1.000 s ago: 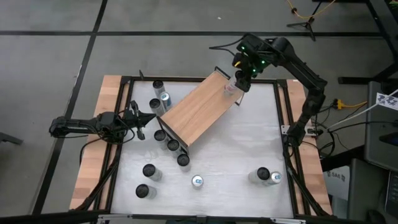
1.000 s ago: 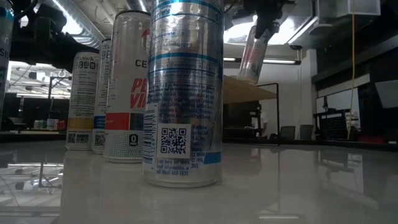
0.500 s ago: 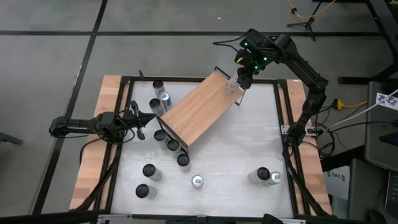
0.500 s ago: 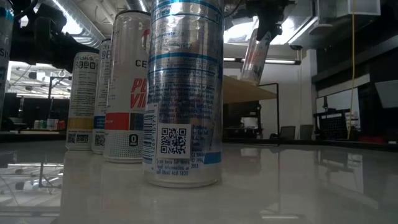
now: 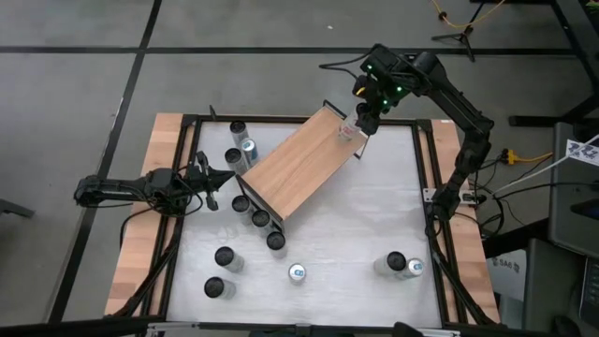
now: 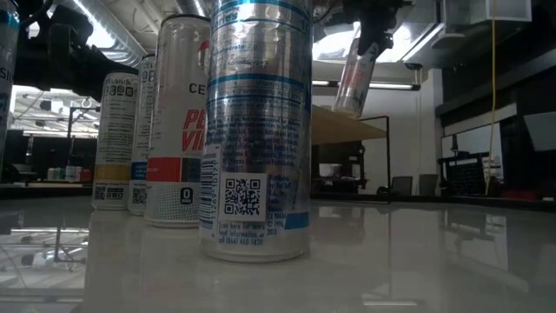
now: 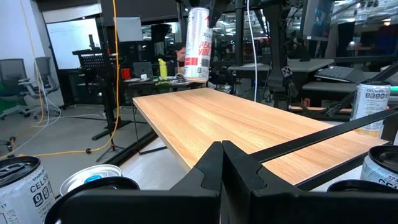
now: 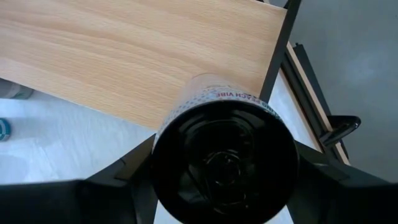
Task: Place canned beverage on shelf
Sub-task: Put the white-pink soda can on the shelf
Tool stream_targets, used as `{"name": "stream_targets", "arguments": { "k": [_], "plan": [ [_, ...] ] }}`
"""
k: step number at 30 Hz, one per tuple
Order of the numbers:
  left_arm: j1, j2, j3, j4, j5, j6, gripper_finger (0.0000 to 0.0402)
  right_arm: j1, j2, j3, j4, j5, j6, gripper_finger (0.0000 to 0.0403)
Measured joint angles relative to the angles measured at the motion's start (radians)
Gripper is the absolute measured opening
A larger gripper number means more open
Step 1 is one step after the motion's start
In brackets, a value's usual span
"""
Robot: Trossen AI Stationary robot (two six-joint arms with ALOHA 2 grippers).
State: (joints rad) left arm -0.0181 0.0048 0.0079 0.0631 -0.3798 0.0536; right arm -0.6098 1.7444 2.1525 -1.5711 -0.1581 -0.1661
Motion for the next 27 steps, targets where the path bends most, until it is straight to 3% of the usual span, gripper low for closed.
{"name": "stream_targets", "arguments": {
  "k": [16,27],
  "plan": [
    [0.000,0.000,0.000,0.000,0.000,-0.001,0.0000,0.001,0.005,-0.002,0.001,-0.012,0.003,0.0253],
    [0.000,0.000,0.000,0.000,0.000,0.000,0.0000,0.000,0.002,-0.101,0.014,-0.019,0.004,0.0253]
  ]
}}
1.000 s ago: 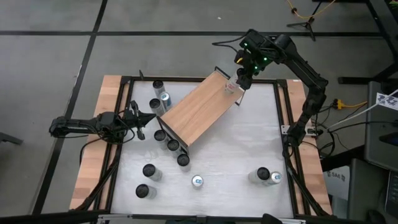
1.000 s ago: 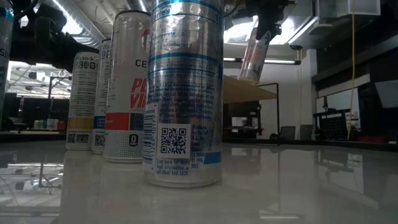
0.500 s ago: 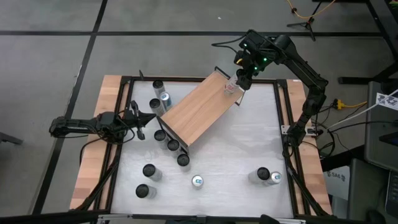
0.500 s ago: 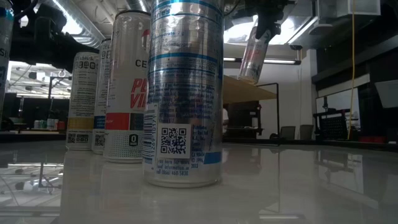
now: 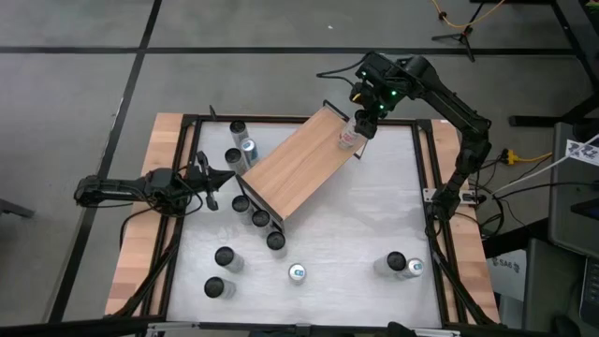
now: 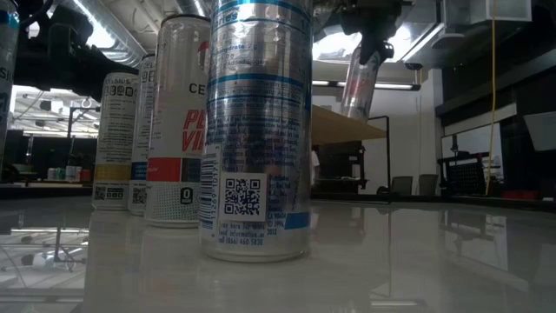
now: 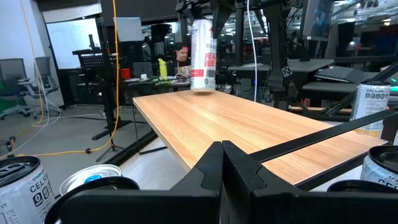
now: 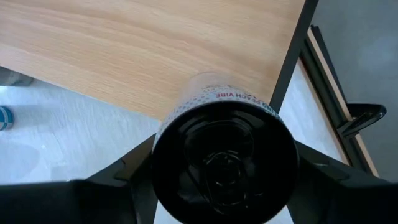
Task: Place canned beverage on shelf
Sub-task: Put the white-pink soda can on the shelf
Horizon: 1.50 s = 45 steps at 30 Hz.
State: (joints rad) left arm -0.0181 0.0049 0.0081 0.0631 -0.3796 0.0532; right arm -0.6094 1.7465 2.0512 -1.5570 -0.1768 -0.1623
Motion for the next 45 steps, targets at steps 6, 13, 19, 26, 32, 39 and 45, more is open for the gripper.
{"name": "stream_targets", "arguments": {
  "k": [6,13,19,26,32,39,45],
  "plan": [
    [0.000,0.000,0.000,0.000,0.000,0.000,0.0000,0.000,0.000,-0.003,-0.002,0.000,0.000,0.0253],
    [0.000,0.000,0.000,0.000,0.000,0.001,0.0000,0.000,0.001,-0.004,-0.006,0.000,0.000,0.0253],
    [0.000,0.000,0.000,0.000,0.000,0.001,0.0000,0.000,0.002,-0.005,-0.007,0.000,0.000,0.0253],
    [0.000,0.000,0.000,0.000,0.000,0.001,0.0000,0.000,0.003,-0.005,-0.003,0.001,0.000,0.0265],
    [0.000,0.000,0.000,0.000,0.000,0.001,0.0000,0.000,0.005,-0.008,0.013,0.001,0.000,0.0290],
    [0.000,0.000,0.000,0.000,0.000,0.001,0.0000,0.000,0.009,-0.011,0.012,0.009,0.000,0.0304],
    [0.000,0.000,0.000,0.000,0.000,0.001,0.0000,0.000,0.009,-0.010,0.018,0.008,0.000,0.0306]
  ]
}}
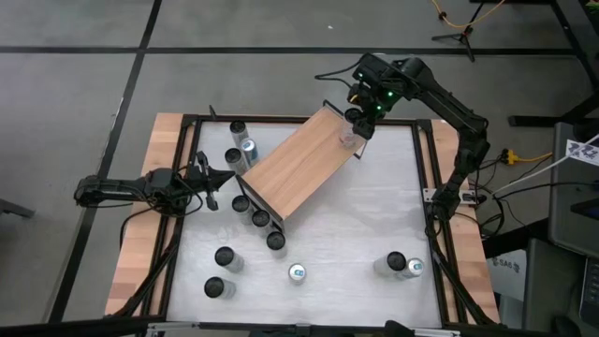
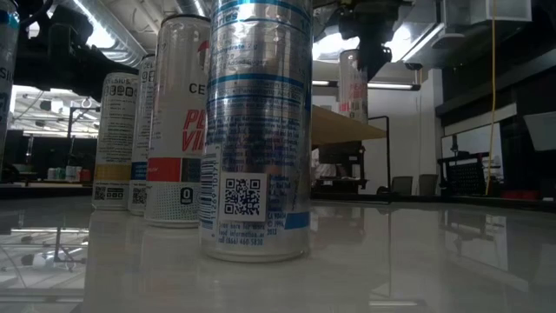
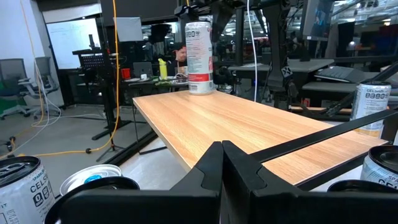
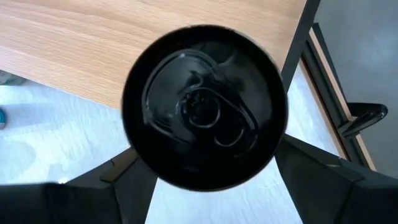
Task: Place canned beverage on shelf
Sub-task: Put the white-pink soda can on the shelf, then put the white-pink soda can on the shelf aligned with the other white-pink soda can
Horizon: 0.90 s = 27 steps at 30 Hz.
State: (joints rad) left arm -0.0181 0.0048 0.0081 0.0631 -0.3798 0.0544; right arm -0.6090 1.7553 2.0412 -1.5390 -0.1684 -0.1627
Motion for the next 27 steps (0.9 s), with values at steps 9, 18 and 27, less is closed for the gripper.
{"name": "stream_targets", "arguments": {
  "k": [9,18,27],
  "plan": [
    [0.000,0.000,0.000,0.000,0.000,0.000,0.0000,0.000,0.000,0.001,-0.014,-0.001,0.000,0.0305],
    [0.000,0.000,0.000,0.028,0.000,0.000,0.0000,0.000,-0.005,0.019,-0.033,0.000,0.000,0.0305],
    [0.000,0.000,0.000,0.230,0.000,0.007,0.0000,0.000,-0.044,0.113,-0.030,0.005,-0.002,0.0305]
  ]
}}
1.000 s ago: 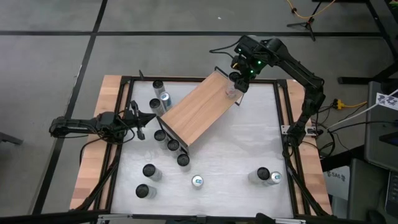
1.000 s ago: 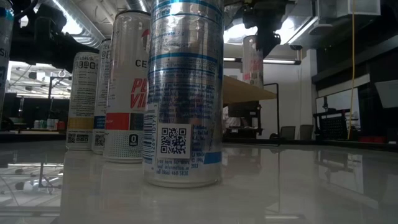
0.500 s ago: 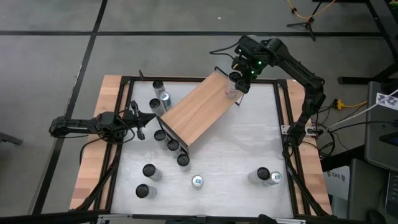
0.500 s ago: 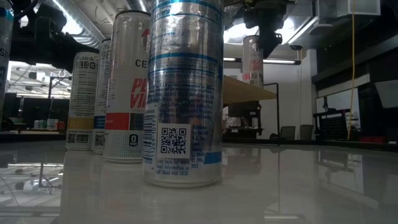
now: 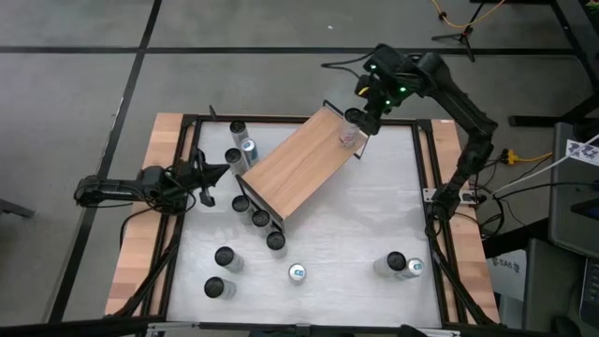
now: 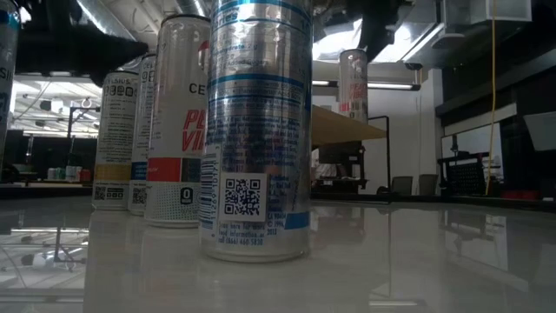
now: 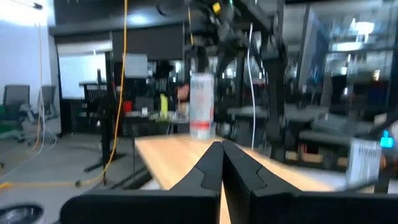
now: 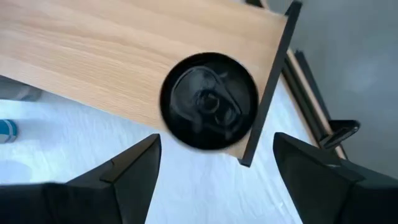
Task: Place canned beverage on shelf
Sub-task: Put the white-pink soda can on the shelf aligned with the other white-pink soda can
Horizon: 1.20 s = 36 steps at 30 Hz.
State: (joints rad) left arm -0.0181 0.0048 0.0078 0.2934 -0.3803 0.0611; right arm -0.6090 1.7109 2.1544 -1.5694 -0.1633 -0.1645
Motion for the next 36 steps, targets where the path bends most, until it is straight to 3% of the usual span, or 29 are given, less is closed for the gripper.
{"name": "stream_targets", "arguments": {
  "k": [11,15,19,25,31,36],
  "plan": [
    [0.000,0.001,0.000,0.193,0.000,-0.007,0.0000,0.000,-0.215,-0.032,-0.002,0.039,0.002,0.0305],
    [0.000,0.003,0.011,0.238,0.000,-0.008,0.0000,0.001,-0.305,-0.112,-0.001,-0.029,0.048,0.0305],
    [0.000,0.018,0.039,0.251,-0.012,-0.007,0.0000,0.001,-0.419,-0.261,0.039,-0.095,0.055,0.0305],
    [0.002,0.121,0.103,0.255,-0.088,0.009,0.0011,0.001,-0.652,-0.613,0.283,-0.100,0.114,0.0305],
    [0.058,0.286,0.239,0.255,-0.139,0.028,0.0076,0.001,-0.850,-0.928,0.529,-0.167,0.168,0.0305],
    [0.128,0.449,0.401,0.182,-0.210,0.020,0.0146,0.001,-0.917,-1.095,0.676,-0.273,0.168,0.0305]
  ]
}}
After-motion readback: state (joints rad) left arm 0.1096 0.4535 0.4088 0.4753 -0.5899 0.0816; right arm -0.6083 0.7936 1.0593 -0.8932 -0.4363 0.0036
